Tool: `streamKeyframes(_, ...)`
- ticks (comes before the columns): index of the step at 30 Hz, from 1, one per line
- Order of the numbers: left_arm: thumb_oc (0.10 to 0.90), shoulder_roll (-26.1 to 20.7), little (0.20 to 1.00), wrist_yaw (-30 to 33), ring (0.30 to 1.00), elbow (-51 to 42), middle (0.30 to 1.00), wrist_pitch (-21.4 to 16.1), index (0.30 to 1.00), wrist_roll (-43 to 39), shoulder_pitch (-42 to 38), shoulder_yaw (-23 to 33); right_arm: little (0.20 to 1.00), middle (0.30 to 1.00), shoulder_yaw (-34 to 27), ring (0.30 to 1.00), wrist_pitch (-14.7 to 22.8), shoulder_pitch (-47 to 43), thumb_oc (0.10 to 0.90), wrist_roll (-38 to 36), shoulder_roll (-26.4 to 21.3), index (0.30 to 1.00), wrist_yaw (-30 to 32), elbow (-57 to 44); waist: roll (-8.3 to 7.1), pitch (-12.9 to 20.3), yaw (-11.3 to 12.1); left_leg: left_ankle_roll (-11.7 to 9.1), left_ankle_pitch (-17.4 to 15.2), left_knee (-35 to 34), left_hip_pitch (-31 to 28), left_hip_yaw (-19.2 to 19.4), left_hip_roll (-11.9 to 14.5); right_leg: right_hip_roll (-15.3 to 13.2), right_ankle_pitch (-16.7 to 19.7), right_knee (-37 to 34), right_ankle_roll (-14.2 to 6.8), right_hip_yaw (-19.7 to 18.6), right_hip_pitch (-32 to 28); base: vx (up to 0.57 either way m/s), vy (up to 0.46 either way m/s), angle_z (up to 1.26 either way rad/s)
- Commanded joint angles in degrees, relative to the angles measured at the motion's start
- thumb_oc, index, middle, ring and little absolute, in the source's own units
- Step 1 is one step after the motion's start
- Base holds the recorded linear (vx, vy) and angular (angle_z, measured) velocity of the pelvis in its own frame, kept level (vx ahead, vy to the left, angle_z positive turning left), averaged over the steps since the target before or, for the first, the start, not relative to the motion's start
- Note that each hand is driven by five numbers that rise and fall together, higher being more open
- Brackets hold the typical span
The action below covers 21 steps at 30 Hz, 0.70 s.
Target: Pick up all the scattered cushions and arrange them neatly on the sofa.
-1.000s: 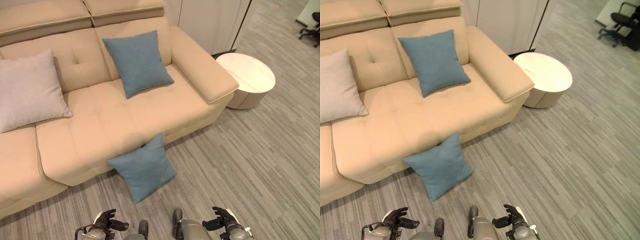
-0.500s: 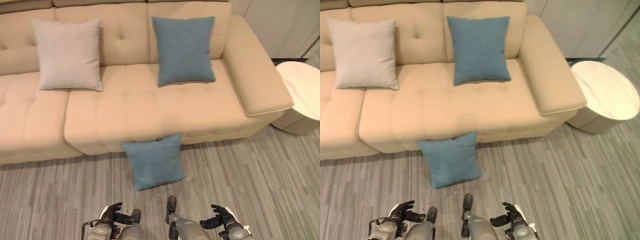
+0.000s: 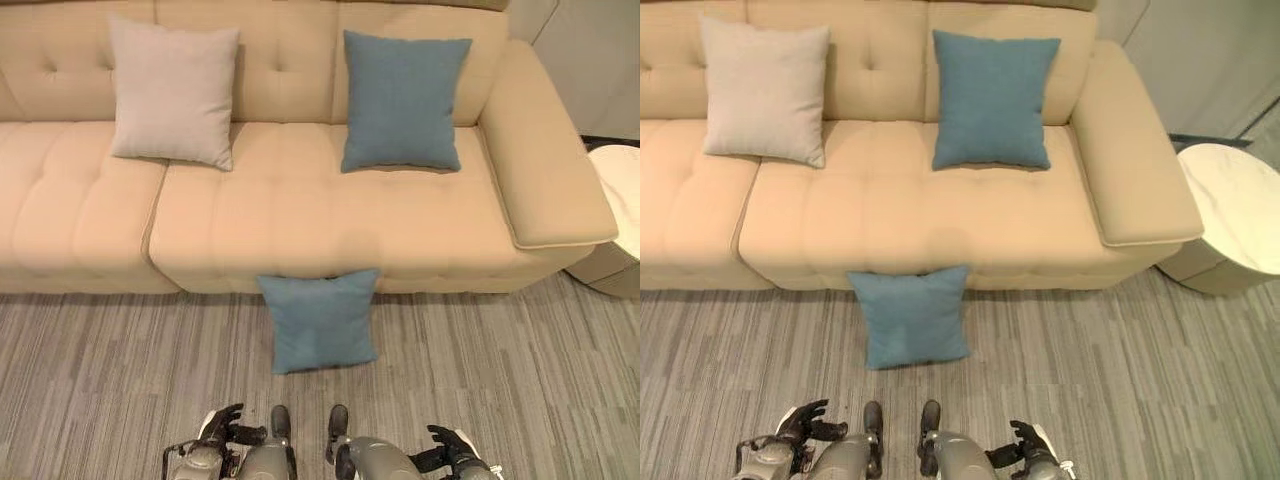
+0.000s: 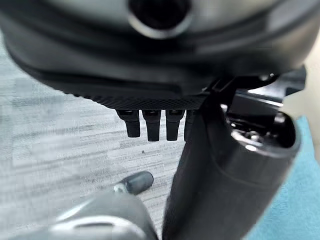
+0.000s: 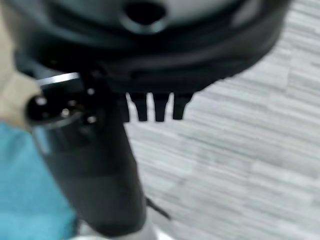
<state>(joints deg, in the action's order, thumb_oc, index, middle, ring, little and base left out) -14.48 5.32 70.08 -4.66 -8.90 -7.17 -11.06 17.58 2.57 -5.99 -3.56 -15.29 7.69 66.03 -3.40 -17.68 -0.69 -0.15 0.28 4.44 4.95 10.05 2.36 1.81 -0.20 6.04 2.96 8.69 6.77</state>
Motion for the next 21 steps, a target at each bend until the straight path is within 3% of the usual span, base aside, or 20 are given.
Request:
streamKeyframes(1, 0.800, -2.9, 0.900, 0.3, 0.900, -0.1, 0.900, 0.2, 0.900, 0.9, 1.4, -0.1, 0.900, 0.900, 2.0, 0.900, 0.7, 0.9, 0.800, 0.5, -1.2, 0.900, 0.3, -3.4, -2.52, 1.3, 1.4, 0.5, -2.8, 3.3, 5.0, 0.9, -1.1, -4.5, -6.9, 7.6, -9.2, 1.9, -1.5, 0.03, 0.079, -0.39)
streamKeyframes(4, 0.800, -3.6, 0.900, 0.8, 0.900, -0.3, 0.900, 0.1, 0.900, 0.7, 0.8, 0.0, 0.900, 0.900, 2.0, 0.900, 0.8, 0.7, 0.800, 0.2, -1.1, 0.900, 0.2, -4.5, -2.49, 0.4, 1.2, 1.2, -3.8, 3.9, 4.5, -0.4, -1.1, -5.2, -6.0, 10.6, -10.4, 0.1, 1.0, 0.06, 0.046, -0.23)
streamKeyframes(7, 0.800, -3.8, 0.900, 0.9, 0.900, -0.4, 0.900, -0.2, 0.900, 0.4, 0.4, 0.0, 0.900, 0.900, 1.8, 0.900, 0.8, 0.5, 0.800, -0.1, -1.3, 0.900, 0.3, -4.4, -1.97, 0.6, 0.9, 1.2, -4.0, 2.8, 3.9, -1.6, -1.2, -6.4, -4.6, 7.1, -9.7, -0.6, 1.7, 0.12, -0.011, 0.16)
streamKeyframes(8, 0.800, -3.7, 0.900, 1.1, 0.900, -0.1, 0.900, -0.3, 0.900, 0.5, 0.0, -0.2, 0.900, 0.900, 1.8, 0.900, 0.7, 0.2, 0.800, -0.3, -1.4, 0.900, 0.3, -4.4, -1.98, 0.6, 0.5, 1.1, -4.2, 2.1, 3.2, -2.4, -1.6, -7.2, -2.6, 4.4, -9.8, -1.1, 3.2, 0.14, -0.034, 0.04)
streamKeyframes(15, 0.800, -3.6, 0.900, 1.4, 0.900, 0.7, 0.900, -0.4, 0.900, 1.0, -0.2, 0.0, 0.900, 0.900, 2.4, 0.900, 0.5, -0.2, 0.800, 0.6, -1.7, 0.900, 0.1, -5.1, -2.58, -0.7, 0.2, 0.4, -6.1, 3.3, 1.1, -3.5, -2.5, -10.5, 1.8, -2.5, -10.9, 2.3, 4.1, 0.12, -0.059, 0.20)
streamKeyframes(21, 0.800, -3.1, 0.900, 1.8, 0.900, 0.8, 0.900, -0.4, 0.900, 1.1, -0.6, -0.2, 0.900, 0.900, 2.8, 0.900, 0.7, -0.4, 0.800, 0.9, -2.5, 0.900, 0.1, -6.3, -2.70, -0.3, 0.1, -0.7, -6.1, 3.5, 1.3, -4.1, -2.3, -9.8, 1.7, -1.9, -10.3, 2.8, 3.6, 0.10, -0.121, 0.03)
